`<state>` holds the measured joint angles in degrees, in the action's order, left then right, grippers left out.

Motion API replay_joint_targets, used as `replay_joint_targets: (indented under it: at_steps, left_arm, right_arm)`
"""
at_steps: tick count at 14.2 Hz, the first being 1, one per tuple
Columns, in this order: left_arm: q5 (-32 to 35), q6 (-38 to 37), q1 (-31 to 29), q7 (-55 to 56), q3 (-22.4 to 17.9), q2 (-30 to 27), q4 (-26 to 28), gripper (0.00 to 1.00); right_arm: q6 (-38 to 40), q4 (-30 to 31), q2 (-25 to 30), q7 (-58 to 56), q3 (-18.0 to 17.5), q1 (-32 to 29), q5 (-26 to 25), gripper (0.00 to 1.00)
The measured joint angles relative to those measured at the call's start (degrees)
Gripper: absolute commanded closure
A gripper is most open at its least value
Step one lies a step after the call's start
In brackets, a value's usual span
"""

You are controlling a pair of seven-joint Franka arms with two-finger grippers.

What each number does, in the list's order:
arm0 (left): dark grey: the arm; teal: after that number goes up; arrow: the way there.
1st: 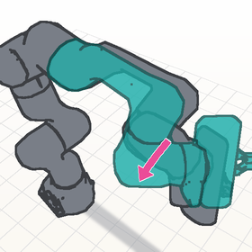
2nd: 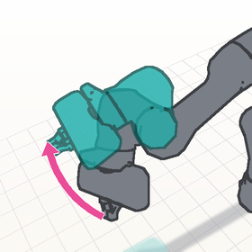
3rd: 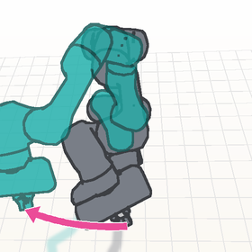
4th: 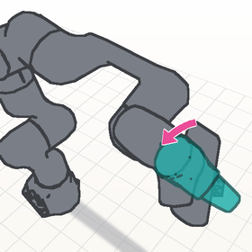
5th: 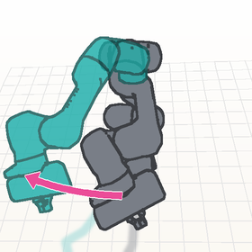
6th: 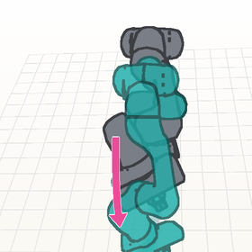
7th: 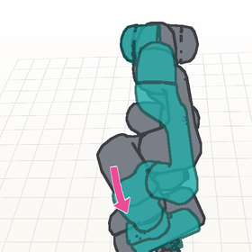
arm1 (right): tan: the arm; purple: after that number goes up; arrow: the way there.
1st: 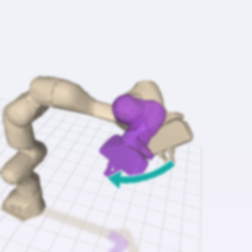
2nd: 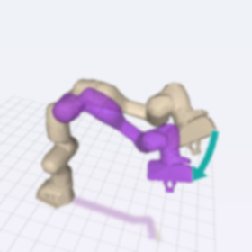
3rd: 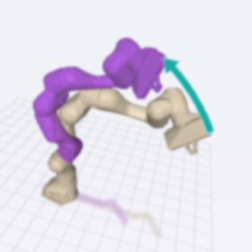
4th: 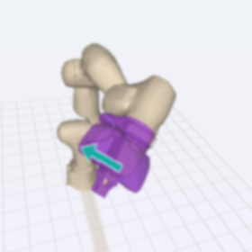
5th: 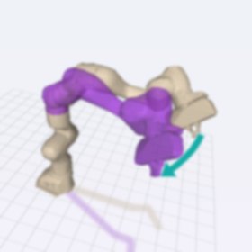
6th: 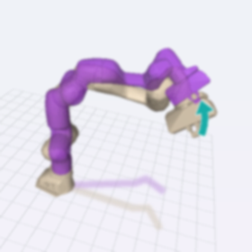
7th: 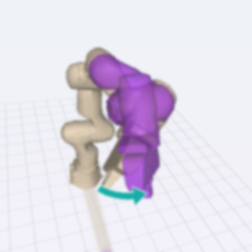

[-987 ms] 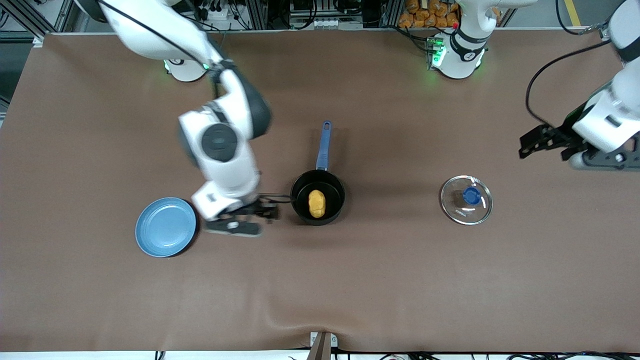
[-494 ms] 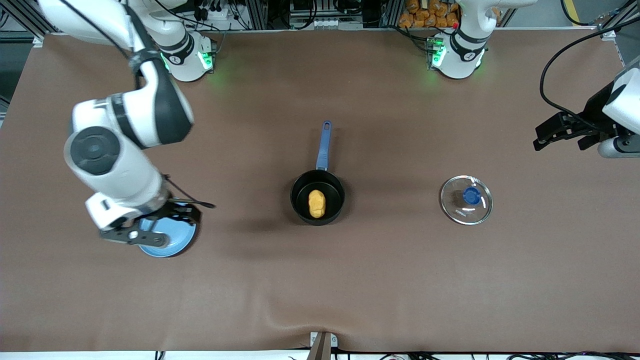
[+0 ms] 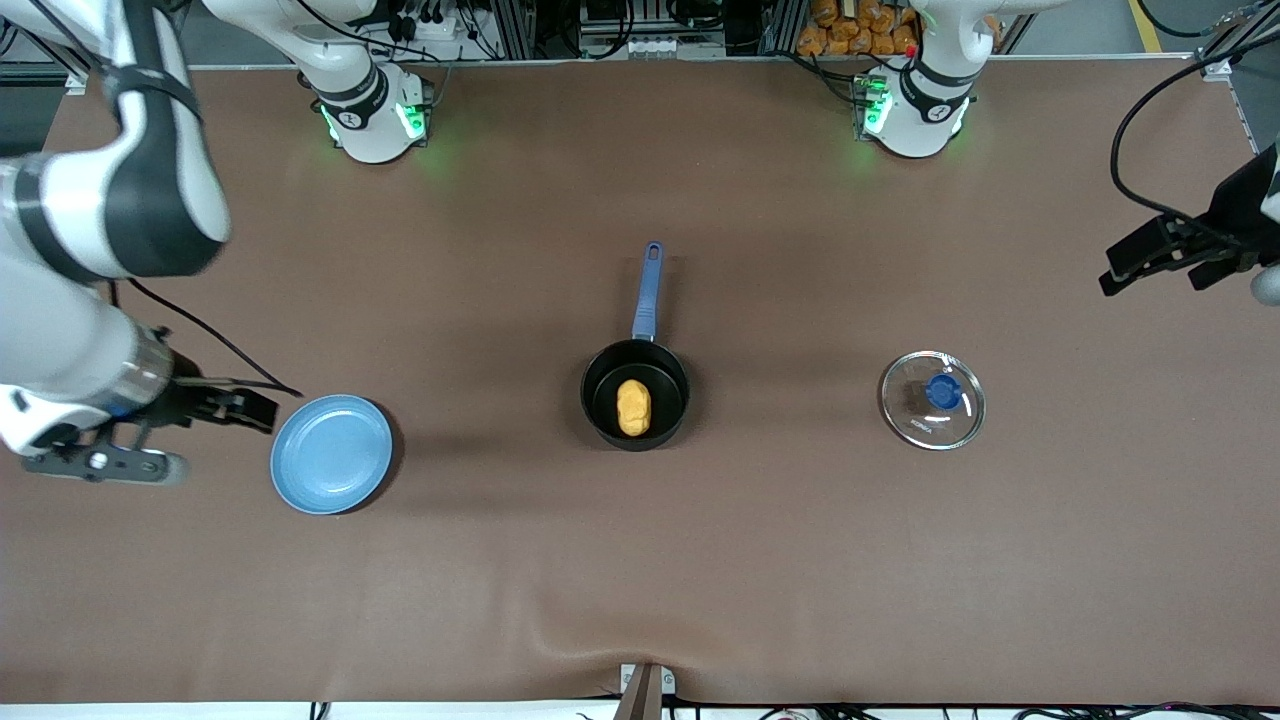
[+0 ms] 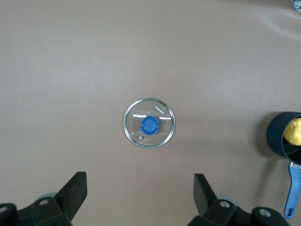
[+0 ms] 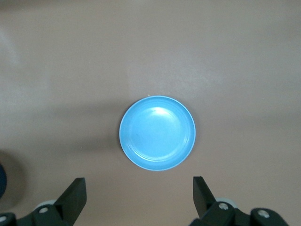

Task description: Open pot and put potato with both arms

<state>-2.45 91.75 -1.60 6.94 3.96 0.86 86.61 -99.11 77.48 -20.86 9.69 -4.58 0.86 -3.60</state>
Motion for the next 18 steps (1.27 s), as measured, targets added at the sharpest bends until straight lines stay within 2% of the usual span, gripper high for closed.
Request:
replay_joint_targets:
  at_steps: [4, 11, 18]
  left_arm:
    - [0.00, 0.91, -0.14, 0.00, 0.06, -0.64, 0.38, 0.00]
    - [0.00, 1.11, -0.20, 0.00, 0.07, -0.63, 0.58, 0.00]
    - [0.00, 1.22, -0.20, 0.00, 0.08, -0.64, 0.58, 0.00]
  right_arm:
    - [0.22, 6.26, 7.25, -3.52, -0.02, -4.11, 1.36, 0.00]
    - [0.25, 17.40, 19.86, -4.05, -0.01, -5.49, 1.37, 0.00]
    - [0.25, 19.68, 22.16, -9.40, -0.01, -8.82, 2.39, 0.00]
